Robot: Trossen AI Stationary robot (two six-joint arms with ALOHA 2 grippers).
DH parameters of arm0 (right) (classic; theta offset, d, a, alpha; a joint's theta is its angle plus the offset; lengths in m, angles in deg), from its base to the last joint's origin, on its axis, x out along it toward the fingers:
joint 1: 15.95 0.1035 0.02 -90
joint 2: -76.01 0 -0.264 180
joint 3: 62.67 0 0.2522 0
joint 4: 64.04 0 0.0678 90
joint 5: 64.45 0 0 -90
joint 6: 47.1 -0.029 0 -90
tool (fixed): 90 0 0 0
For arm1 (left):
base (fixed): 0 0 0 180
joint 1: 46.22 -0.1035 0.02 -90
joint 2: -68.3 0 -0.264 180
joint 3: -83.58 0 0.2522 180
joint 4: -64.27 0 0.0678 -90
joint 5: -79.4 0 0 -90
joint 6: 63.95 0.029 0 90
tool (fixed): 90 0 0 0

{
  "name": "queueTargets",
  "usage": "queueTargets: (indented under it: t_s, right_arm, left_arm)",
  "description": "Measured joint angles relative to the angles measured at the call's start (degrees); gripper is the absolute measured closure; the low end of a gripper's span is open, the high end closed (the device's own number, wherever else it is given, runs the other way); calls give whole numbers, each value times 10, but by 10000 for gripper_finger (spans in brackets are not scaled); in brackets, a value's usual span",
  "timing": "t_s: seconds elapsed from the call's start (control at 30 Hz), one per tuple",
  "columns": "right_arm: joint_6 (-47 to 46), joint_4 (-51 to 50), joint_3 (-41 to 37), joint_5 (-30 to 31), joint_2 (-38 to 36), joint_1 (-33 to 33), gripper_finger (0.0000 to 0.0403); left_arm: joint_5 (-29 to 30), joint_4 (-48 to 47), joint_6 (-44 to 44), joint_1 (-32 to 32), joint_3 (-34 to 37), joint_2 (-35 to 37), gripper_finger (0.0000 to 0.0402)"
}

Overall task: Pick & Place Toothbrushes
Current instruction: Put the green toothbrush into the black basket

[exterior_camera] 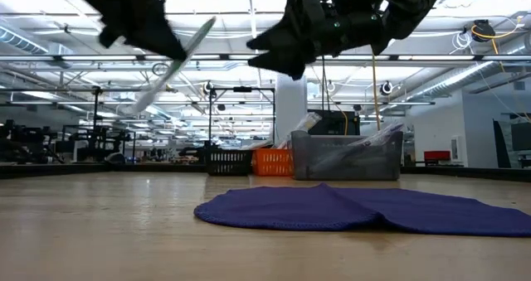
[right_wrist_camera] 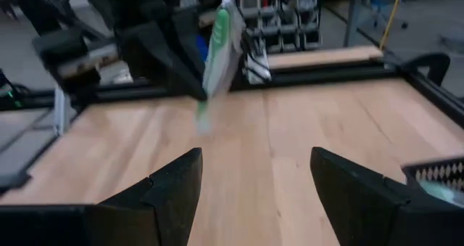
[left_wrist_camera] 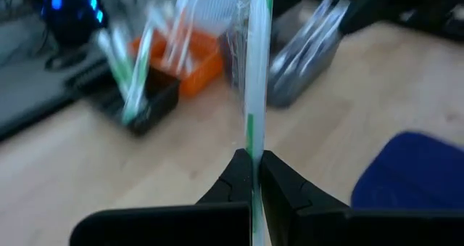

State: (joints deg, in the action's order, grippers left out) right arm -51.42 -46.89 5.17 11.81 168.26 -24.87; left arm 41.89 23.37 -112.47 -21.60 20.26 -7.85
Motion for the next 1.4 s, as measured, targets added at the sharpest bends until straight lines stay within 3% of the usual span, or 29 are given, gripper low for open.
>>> queueTargets:
  t_s: [0.23, 0.63, 0.83, 1.0, 1.03, 1.4]
  right_arm:
    - [-6, 63, 0, 0, 0, 8, 174]
    - [-19, 116, 0, 2, 0, 8, 197]
    - [-21, 109, 0, 20, 0, 8, 226]
    - [1, 104, 0, 19, 0, 8, 366]
    - [12, 105, 0, 17, 0, 8, 379]
    - [25, 108, 0, 27, 0, 0, 382]
  left_arm:
    - [-26, 186, 215, -55, 0, -4, 400]
    - [-120, 321, 325, -117, 0, -31, 398]
    - [-146, 347, 346, -131, 0, -49, 394]
    - [-139, 348, 356, -132, 0, -49, 394]
    - [-138, 348, 355, -132, 0, -49, 390]
    - [-133, 318, 388, -134, 0, -41, 347]
